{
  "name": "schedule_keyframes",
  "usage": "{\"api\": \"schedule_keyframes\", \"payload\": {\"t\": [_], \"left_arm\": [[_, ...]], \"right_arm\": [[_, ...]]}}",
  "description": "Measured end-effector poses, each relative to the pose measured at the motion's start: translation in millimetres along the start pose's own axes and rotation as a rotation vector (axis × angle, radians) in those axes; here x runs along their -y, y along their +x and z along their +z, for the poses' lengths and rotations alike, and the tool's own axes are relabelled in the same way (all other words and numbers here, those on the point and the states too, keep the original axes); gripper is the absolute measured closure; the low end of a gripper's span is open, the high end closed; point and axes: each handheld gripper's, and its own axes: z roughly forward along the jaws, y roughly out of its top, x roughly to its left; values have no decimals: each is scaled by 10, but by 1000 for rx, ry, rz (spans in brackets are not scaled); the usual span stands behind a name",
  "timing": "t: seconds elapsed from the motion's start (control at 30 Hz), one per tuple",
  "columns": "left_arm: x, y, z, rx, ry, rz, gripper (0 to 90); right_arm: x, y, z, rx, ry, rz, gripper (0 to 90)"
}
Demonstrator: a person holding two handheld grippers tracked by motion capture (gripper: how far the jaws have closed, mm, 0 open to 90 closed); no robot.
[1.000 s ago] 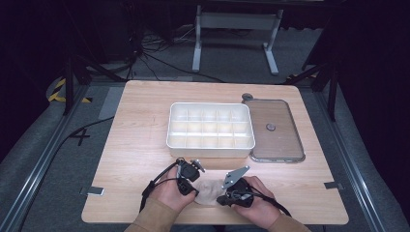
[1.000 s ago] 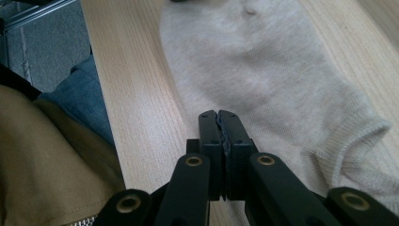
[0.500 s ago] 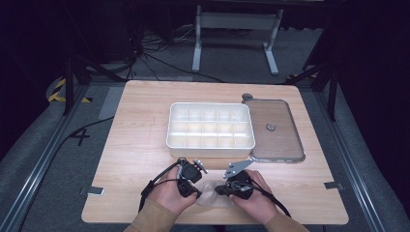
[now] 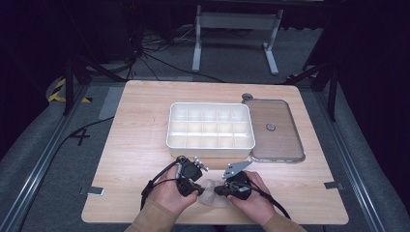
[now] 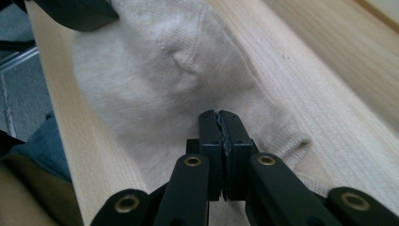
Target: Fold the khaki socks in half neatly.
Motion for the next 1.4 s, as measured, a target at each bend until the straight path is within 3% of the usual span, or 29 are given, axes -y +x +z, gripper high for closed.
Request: {"api": "schedule_keyframes", "payload": {"t": [0.17,0.33,0.47,0.57,0.73,0.83,1.0,1.03,1.4], "left_arm": [[-15,-1,-28,2,21,-4,860],[-38,18,-36,-28,55,-14,859],[-66,35,-53,-25,62,-13,859],[-110,26,-47,-15,81,14,859],[-164,2,-37,-10,67,29,859],[-212,-25,-9,-10,41,41,857],[-280,-57,70,-15,42,69,858],[-290,-67,83,-17,41,59,858],[-386,-176,144,-6,18,89,858]], "right_arm": [[89,-108,-265,16,-43,50,886],[257,-189,-436,67,-11,86,883],[337,-218,-431,85,21,101,881],[380,-231,-361,82,40,100,883],[393,-250,-346,68,29,108,891],[393,-245,-324,48,16,75,891],[386,-263,-287,4,0,66,893],[382,-265,-282,-2,-1,62,893],[336,-252,-218,-23,-13,40,894]]}}
